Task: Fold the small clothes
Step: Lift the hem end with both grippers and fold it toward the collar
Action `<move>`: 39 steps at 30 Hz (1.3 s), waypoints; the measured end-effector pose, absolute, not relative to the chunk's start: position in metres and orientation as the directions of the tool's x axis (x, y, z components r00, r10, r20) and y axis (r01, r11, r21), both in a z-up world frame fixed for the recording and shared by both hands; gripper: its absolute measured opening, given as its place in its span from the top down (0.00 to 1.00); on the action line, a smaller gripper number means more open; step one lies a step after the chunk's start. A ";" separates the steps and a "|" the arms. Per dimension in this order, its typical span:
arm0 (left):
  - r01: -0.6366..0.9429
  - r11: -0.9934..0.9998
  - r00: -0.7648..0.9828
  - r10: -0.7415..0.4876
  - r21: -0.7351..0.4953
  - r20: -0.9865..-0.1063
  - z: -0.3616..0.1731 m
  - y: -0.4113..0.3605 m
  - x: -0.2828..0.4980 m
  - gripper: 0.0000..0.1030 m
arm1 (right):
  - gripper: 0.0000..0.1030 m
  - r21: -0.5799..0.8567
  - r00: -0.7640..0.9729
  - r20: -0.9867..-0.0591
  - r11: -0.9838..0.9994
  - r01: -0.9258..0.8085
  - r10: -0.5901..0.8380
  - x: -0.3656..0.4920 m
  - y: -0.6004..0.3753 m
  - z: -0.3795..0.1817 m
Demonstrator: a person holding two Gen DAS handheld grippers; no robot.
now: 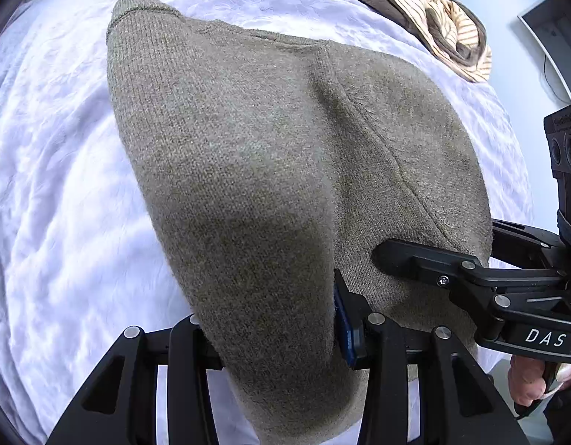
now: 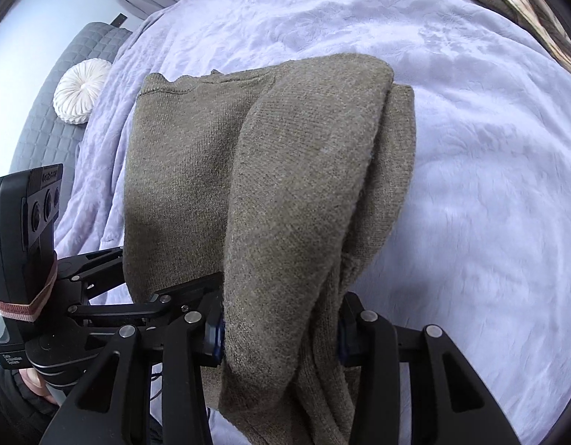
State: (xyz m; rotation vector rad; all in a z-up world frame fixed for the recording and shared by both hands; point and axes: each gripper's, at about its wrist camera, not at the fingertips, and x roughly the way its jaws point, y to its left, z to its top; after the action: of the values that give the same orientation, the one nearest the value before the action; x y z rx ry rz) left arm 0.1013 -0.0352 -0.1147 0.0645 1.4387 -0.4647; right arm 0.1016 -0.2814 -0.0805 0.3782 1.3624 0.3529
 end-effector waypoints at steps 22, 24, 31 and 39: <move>0.394 0.884 0.061 -0.299 -0.252 -0.952 -0.077 -0.006 0.005 0.57 | 0.56 0.405 0.212 -0.889 0.913 -0.052 0.406 -0.015 -0.240 -0.031; 0.423 0.867 0.061 -0.316 -0.263 -0.947 -0.073 0.003 -0.006 0.57 | 0.56 0.387 0.219 -0.897 0.922 -0.031 0.384 -0.022 -0.238 -0.024; 0.469 0.824 0.023 -0.372 -0.318 -0.928 -0.067 0.016 -0.021 0.57 | 0.56 0.334 0.238 -0.919 0.941 0.050 0.314 -0.046 -0.233 -0.008; 0.467 0.822 -0.010 -0.363 -0.326 -0.932 -0.076 0.028 -0.031 0.57 | 0.56 0.315 0.205 -0.933 0.946 0.075 0.295 -0.058 -0.227 -0.016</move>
State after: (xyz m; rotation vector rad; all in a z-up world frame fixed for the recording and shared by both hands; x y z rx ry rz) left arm -0.0314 0.0275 -0.0759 0.0892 1.4384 -0.6574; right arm -0.0579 -0.2274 -0.0156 0.3211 1.3629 0.1568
